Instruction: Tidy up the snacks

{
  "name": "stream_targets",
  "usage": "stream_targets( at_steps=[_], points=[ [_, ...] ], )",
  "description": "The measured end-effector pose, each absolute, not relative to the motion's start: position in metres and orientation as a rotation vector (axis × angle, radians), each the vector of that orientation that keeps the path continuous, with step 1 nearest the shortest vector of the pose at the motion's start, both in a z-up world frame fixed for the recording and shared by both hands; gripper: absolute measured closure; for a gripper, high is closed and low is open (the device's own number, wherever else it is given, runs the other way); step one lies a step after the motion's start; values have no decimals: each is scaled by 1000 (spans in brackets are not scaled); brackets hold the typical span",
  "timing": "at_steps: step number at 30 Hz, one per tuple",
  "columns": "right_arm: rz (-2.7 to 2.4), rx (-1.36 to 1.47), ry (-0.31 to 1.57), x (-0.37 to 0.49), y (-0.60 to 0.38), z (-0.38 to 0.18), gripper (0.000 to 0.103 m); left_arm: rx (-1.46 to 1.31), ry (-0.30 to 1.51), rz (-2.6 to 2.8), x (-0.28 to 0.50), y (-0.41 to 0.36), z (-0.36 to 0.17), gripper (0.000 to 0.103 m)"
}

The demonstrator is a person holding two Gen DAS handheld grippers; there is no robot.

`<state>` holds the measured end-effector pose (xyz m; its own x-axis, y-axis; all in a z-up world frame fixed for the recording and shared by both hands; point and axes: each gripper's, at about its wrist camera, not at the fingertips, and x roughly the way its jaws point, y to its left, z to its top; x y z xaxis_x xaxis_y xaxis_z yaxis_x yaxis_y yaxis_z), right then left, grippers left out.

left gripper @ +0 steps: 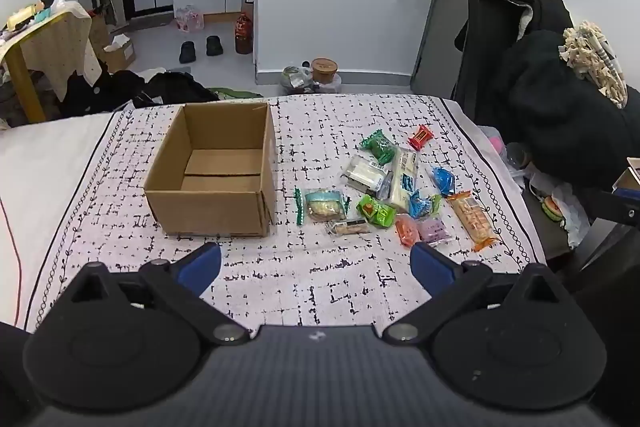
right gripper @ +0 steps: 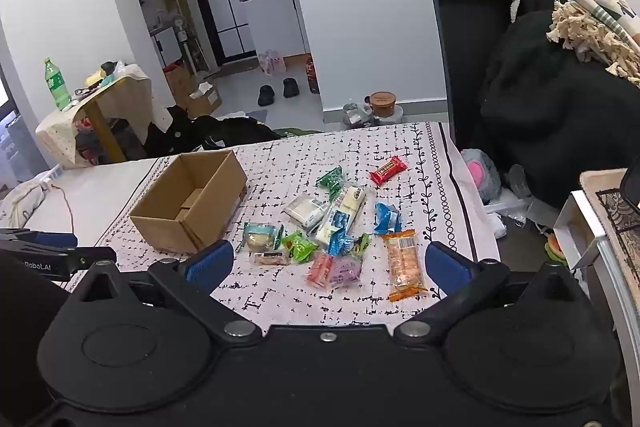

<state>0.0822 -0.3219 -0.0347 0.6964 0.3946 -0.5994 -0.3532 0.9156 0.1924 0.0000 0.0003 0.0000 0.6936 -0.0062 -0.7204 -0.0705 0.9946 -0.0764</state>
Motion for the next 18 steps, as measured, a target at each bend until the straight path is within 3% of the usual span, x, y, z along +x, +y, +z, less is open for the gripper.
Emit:
stream_targets(
  at_steps=[18],
  points=[
    [408,82,703,77,-323,-40,0,-98,801,26,-3,-2,5,3]
  ],
)
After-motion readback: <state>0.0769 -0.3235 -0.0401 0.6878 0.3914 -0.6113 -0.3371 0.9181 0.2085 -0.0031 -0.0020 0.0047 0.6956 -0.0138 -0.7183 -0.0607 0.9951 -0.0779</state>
